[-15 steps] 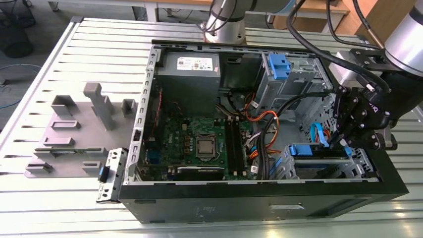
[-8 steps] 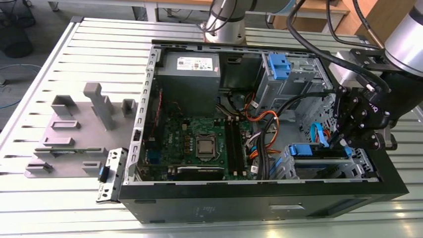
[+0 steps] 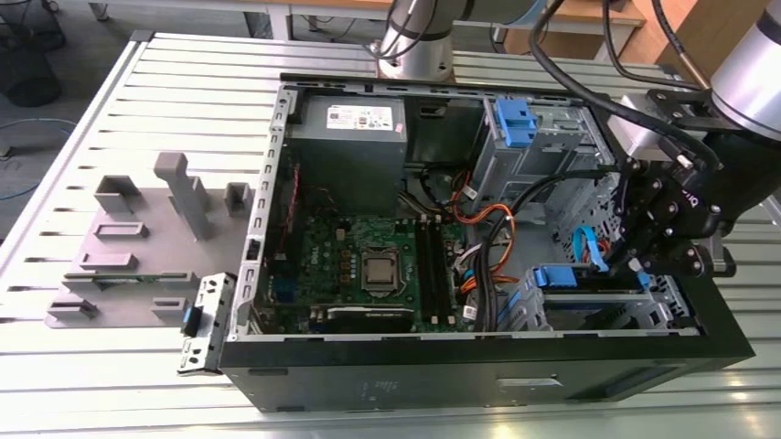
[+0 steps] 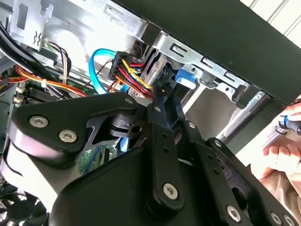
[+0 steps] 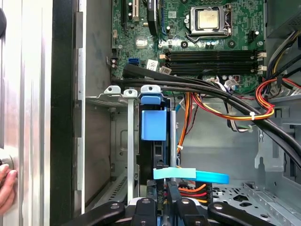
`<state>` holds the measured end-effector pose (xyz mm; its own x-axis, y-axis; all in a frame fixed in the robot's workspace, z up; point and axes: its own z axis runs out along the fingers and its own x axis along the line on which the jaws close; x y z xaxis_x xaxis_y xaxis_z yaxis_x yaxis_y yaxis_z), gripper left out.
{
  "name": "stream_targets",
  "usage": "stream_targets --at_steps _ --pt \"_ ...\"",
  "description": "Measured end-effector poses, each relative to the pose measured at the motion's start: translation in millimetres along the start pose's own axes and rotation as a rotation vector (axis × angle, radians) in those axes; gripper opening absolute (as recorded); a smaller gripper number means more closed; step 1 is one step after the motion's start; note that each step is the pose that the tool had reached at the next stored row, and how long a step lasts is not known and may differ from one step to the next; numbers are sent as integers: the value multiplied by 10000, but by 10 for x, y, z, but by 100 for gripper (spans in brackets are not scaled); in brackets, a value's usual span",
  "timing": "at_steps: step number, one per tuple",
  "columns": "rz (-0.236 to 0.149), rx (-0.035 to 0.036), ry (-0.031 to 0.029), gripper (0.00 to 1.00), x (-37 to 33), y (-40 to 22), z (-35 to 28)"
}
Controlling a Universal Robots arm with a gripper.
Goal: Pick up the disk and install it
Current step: 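Insert the second disk wire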
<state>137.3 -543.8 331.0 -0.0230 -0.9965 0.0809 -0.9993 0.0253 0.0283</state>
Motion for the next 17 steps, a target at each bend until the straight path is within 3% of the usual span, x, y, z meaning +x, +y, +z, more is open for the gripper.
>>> stream_targets --at_steps 9,17 --pt "0 -1 2 24 18 6 -223" --pt "-1 0 1 24 19 7 -238"
